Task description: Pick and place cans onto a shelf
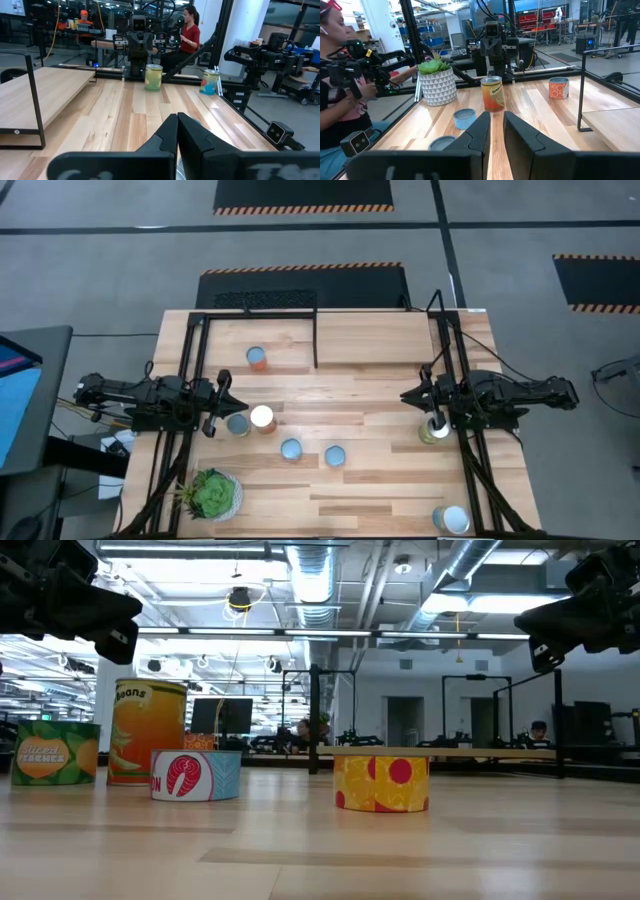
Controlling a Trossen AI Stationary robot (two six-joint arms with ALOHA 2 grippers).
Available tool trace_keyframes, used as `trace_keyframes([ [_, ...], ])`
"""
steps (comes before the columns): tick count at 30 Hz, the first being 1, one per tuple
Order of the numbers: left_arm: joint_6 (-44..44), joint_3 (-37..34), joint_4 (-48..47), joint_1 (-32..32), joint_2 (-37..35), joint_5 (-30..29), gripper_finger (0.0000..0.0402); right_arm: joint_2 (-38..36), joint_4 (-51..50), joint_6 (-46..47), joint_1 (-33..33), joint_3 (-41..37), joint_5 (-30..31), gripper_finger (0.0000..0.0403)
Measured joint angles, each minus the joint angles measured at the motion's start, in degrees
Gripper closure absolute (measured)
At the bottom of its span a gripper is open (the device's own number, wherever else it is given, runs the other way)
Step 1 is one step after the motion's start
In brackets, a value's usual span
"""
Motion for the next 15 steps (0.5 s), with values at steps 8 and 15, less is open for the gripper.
trace_keyframes([
  [8,0.6,0.0,0.0,0.0,0.0,0.0,0.0401,0.0,0.0,0.0,0.0,0.0,0.0,0.0323],
  [15,0.3,0.0,0.0,0.0,0.0,0.0,0.0401,0.0,0.0,0.0,0.0,0.0,0.0,0.0323],
])
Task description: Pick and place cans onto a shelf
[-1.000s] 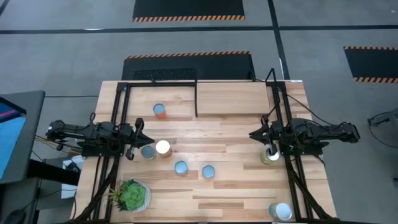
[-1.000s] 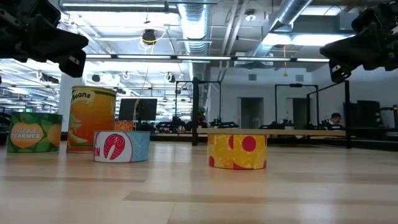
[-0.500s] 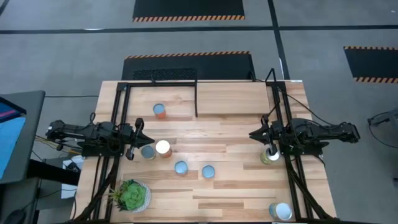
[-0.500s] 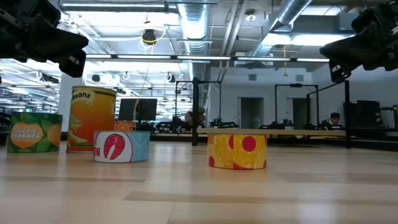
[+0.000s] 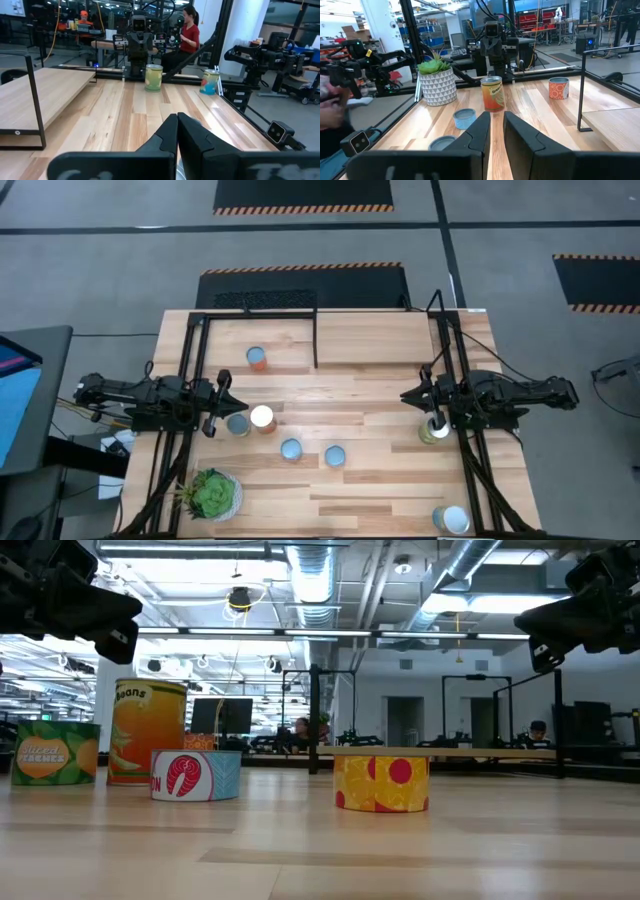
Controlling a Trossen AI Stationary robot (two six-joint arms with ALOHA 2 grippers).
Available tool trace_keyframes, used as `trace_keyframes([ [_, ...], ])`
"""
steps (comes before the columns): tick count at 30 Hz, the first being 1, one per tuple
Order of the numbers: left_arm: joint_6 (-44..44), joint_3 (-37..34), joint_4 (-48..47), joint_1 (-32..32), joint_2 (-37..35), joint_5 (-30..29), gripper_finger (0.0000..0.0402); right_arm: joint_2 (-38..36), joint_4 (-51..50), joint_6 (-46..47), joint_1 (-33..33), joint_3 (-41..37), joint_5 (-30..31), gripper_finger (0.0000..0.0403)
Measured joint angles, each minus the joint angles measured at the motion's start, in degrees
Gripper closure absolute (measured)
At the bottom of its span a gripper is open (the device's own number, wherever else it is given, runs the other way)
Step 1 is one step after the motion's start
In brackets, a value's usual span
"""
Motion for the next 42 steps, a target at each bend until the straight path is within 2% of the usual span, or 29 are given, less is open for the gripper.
trace_keyframes([
  [3,0.1,0.0,0.0,0.0,0.0,0.0,0.0401,0.0,0.0,0.0,0.0,0.0,0.0,0.0323],
  [9,6.4,0.0,0.0,0.0,0.0,-0.1,0.0401,0.0,0.0,0.0,0.0,0.0,0.0,0.0323],
  [42,5.0,0.0,0.0,0.0,0.0,0.0,0.0401,0.0,0.0,0.0,0.0,0.0,0.0,0.0323],
])
